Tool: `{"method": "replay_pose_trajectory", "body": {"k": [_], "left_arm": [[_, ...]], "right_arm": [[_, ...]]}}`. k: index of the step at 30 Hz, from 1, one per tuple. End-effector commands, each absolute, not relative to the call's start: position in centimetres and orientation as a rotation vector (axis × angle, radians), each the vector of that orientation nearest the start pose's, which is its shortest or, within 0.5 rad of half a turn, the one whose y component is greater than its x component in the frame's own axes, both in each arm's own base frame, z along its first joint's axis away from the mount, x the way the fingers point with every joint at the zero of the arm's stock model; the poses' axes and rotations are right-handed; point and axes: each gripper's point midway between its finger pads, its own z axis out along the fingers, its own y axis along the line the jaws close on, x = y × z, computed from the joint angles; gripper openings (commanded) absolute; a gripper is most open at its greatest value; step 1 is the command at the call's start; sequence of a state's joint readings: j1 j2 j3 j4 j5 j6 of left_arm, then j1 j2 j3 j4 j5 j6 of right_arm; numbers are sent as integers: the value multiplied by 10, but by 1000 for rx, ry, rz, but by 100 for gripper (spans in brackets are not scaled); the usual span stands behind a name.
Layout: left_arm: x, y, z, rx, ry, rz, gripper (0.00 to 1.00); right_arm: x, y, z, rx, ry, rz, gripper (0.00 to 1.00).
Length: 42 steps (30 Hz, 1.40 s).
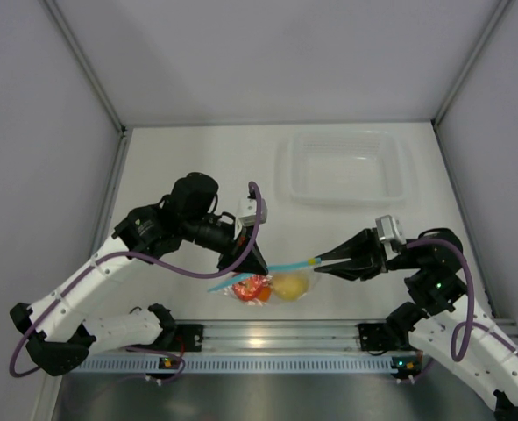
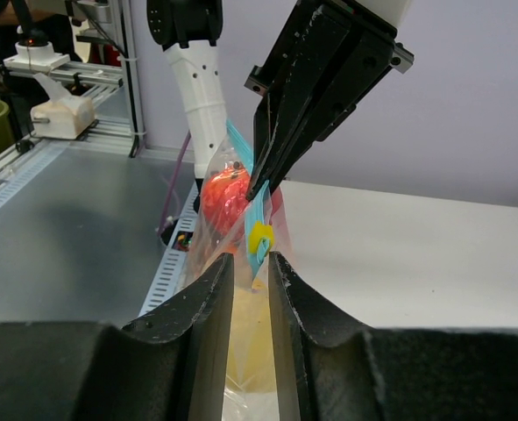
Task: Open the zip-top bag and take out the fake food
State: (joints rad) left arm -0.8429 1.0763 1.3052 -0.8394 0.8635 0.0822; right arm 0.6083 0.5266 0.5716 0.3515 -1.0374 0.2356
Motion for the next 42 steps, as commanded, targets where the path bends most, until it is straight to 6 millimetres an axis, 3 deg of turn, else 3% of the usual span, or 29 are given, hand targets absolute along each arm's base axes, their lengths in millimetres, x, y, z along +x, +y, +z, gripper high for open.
{"method": "replay_pose_trajectory", "body": {"k": [1,21,23,28,33,37,40,42], "left_arm": [[68,-276,331,1468,1633,-1368,0],[68,-275,333,1464,1628,-1360,0],[68,-274,334,1460,1624,-1357,0],[68,-274,334,1455,1627,-1347,0],[72,-273,333,1440,1640,-1321,0],[84,-272,328,1394,1684,-1245,1],[98,-274,330,1326,1736,-1173,42],[110,-274,337,1279,1744,-1118,52]], "right_arm": [[63,239,350,-1193,883,1283,24],[69,241,338,-1180,928,1285,24],[68,241,337,-1182,929,1289,14],[69,240,338,-1171,929,1279,0],[71,239,341,-1155,941,1266,0],[85,241,343,-1104,1017,1241,0],[97,245,344,-1070,1102,1244,0],[107,249,346,-1045,1154,1243,0]]}}
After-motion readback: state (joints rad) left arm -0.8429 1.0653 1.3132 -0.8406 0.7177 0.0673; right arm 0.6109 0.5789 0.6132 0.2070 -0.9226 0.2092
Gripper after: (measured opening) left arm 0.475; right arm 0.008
